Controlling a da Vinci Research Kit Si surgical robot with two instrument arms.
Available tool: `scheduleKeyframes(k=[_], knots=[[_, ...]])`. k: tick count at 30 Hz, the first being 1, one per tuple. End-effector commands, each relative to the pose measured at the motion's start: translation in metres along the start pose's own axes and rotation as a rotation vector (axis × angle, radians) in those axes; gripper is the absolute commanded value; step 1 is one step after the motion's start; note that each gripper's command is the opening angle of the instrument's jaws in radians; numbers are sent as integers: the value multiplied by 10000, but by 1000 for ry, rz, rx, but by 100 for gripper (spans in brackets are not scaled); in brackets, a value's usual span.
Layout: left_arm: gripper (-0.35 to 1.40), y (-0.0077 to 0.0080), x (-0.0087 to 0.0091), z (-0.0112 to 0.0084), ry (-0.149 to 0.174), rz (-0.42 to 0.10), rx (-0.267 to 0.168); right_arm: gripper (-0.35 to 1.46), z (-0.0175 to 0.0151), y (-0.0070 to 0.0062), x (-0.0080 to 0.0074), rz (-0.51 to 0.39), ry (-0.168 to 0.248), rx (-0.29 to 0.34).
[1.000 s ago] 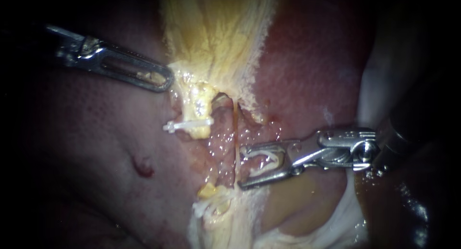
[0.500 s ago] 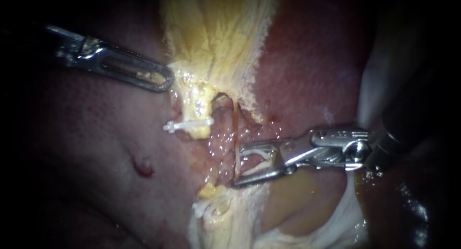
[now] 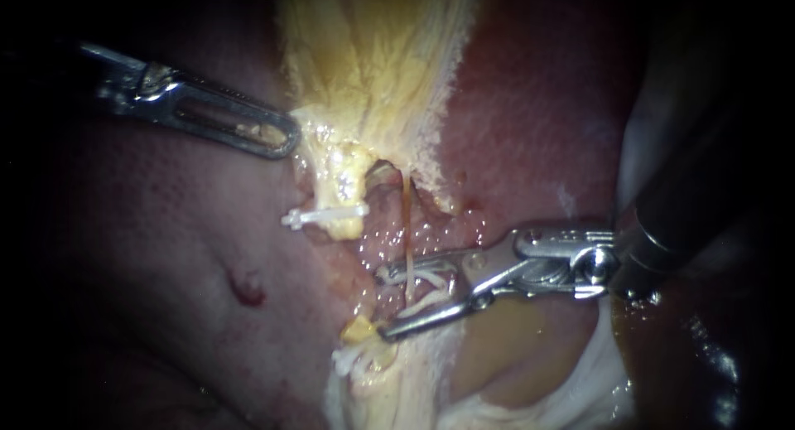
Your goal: Clipping first clip right tube
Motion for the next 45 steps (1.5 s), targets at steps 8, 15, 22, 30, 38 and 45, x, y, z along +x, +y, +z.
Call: scheduleKeyframes(k=[8,15,22,30,38,45], knots=[[-35,0,0,0,0,0,0,49,0,-1,1,12,13,4],[-35,1,0,0,0,0,0,49,1,-10,4,23,23,13],[-35,1,0,0,0,0,0,49,2,-25,9,44,49,30],[-35,1,0,0,0,0,0,49,5,-42,18,69,77,87],[-35,1,0,0,0,0,0,49,6,-52,26,73,86,151],[-35,1,0,0,0,0,0,48,6,-56,29,80,93,157]])
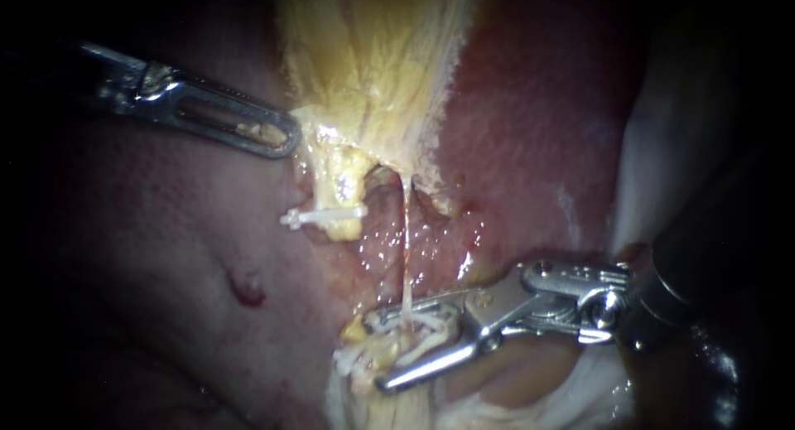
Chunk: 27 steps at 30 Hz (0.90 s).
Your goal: Clipping first clip right tube
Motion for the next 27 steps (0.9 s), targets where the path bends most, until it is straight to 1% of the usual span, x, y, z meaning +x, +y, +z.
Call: scheduleKeyframes(k=[1,6,15,18,23,27], knots=[[-35,0,0,0,0,0,0,48,0,-1,1,-1,1,0],[-35,0,0,0,0,0,0,48,1,-2,1,-1,4,2],[-35,0,0,0,0,0,0,48,6,1,3,0,5,-1],[-35,0,0,0,0,0,0,48,7,3,4,0,14,1],[-35,0,0,0,0,0,0,48,8,3,7,17,56,19],[-35,0,0,1,0,0,0,48,5,3,16,32,88,34]])
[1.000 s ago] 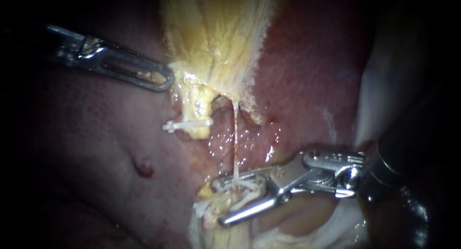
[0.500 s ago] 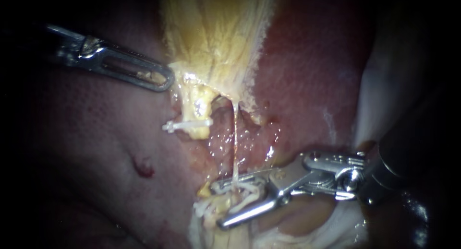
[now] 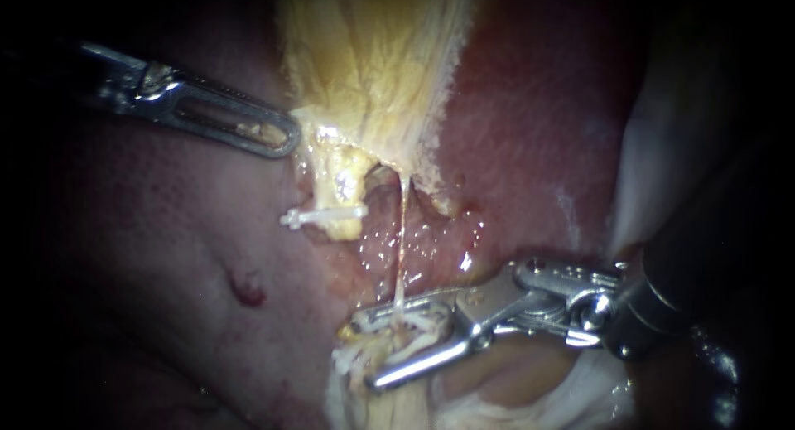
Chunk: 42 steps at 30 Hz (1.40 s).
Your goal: Clipping first clip right tube
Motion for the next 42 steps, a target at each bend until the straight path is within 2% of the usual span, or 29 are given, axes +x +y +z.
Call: scheduleKeyframes(k=[1,5,26,34,39,42], knots=[[-35,0,0,0,0,0,0,48,-2,-1,4,0,3,1],[-35,0,0,0,0,0,0,46,-5,-2,12,4,12,3],[-35,1,0,0,0,0,-1,35,-9,2,5,25,8,5],[-35,0,0,0,0,0,-1,21,-12,3,1,23,7,6],[-35,0,0,0,0,0,-1,0,-14,4,1,23,7,6],[-35,0,0,0,0,0,-1,-19,-16,5,1,24,7,7]])
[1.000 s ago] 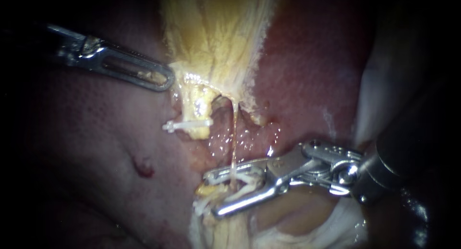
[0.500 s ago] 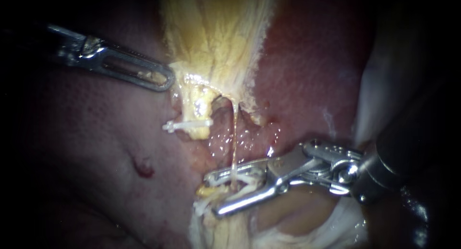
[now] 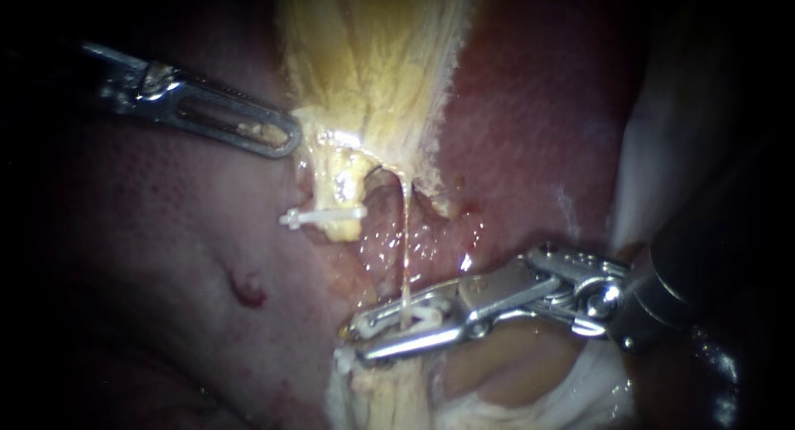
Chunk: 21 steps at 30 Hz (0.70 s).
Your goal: Clipping first clip right tube
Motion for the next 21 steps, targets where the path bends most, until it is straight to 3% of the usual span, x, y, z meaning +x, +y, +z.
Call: scheduleKeyframes(k=[1,4,21], knots=[[-35,0,0,0,0,0,0,-24,0,0,1,1,0,-1],[-35,0,0,0,0,0,0,-35,0,0,2,1,0,0],[-35,0,0,-1,0,0,0,-35,-10,3,5,4,-4,1]])
